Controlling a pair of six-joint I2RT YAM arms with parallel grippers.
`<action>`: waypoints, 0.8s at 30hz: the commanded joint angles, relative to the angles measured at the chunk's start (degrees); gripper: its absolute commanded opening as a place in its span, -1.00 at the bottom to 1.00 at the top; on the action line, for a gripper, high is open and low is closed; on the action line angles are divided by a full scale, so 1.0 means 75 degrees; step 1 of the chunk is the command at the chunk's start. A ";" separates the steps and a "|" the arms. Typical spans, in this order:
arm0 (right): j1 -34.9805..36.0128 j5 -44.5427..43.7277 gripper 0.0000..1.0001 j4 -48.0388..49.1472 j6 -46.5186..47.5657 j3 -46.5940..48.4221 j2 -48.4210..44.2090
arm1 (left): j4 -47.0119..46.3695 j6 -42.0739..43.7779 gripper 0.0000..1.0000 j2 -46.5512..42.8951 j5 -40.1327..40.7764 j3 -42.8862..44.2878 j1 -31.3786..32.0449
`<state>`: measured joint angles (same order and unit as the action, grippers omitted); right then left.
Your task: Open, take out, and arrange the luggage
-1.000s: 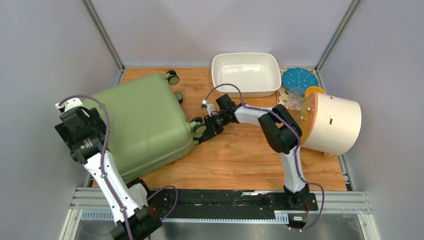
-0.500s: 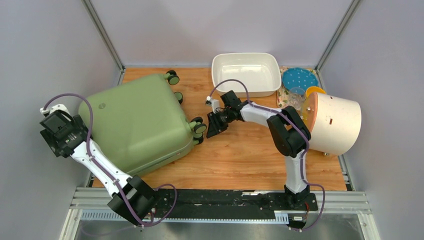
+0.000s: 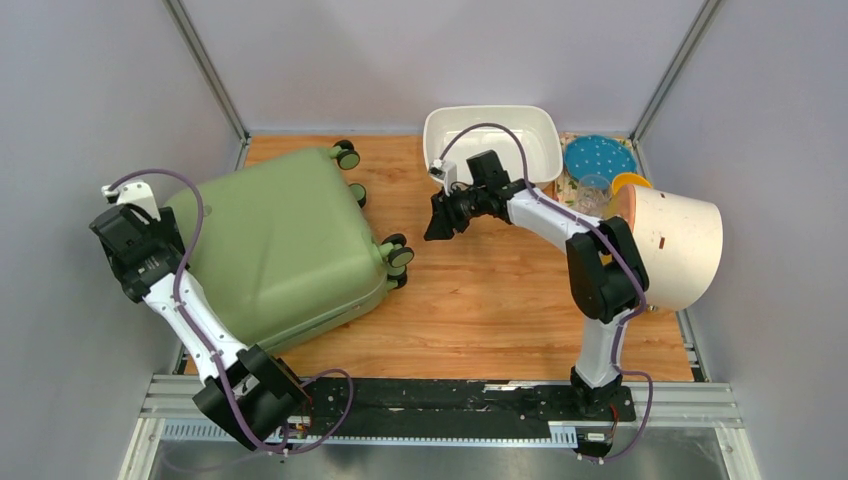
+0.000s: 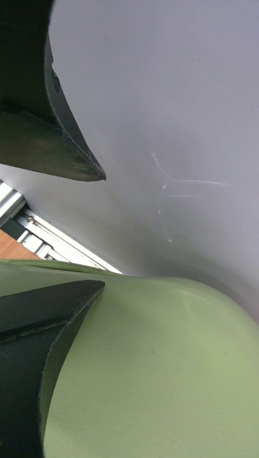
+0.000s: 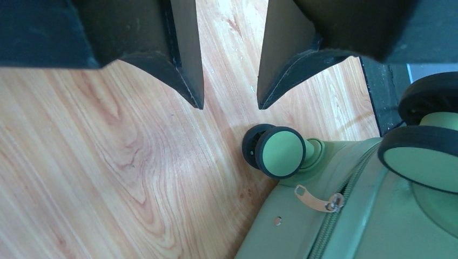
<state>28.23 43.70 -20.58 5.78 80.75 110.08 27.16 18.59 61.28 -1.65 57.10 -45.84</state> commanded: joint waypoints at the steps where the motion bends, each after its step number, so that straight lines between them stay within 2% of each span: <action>1: 0.0022 0.0278 -0.11 0.0096 0.0776 0.0260 -0.0475 | 0.2226 -0.0871 0.56 0.0981 -0.0885 -0.0618 0.0745; 7: -0.0002 0.0372 -0.10 0.0095 0.0928 0.0074 -0.0709 | 0.2309 -0.1319 0.57 0.0796 -0.0589 -0.0828 -0.0191; 12: -0.0002 0.0513 -0.09 0.0095 0.0975 -0.0021 -0.0721 | 0.2344 -0.1049 0.56 0.0467 -0.1417 -0.1378 -0.0555; 18: -0.0049 0.0946 -0.03 0.0224 0.1338 0.0050 -0.0615 | 0.1969 -0.0920 0.55 0.0676 -0.3398 -0.2082 -0.0392; 21: -0.0119 0.1110 0.00 0.0224 0.1935 0.0096 -0.0627 | 0.1958 -0.1153 0.55 0.1239 -0.4101 -0.2094 -0.0064; 24: -0.0259 0.1216 0.01 0.0224 0.2276 0.0190 -0.0592 | 0.1607 -0.1423 0.55 0.1474 -0.4314 -0.2141 0.0299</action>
<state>27.73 49.84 -20.51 16.88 80.62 107.24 15.68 9.58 64.42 -16.51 50.35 -51.29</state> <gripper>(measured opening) 0.497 0.767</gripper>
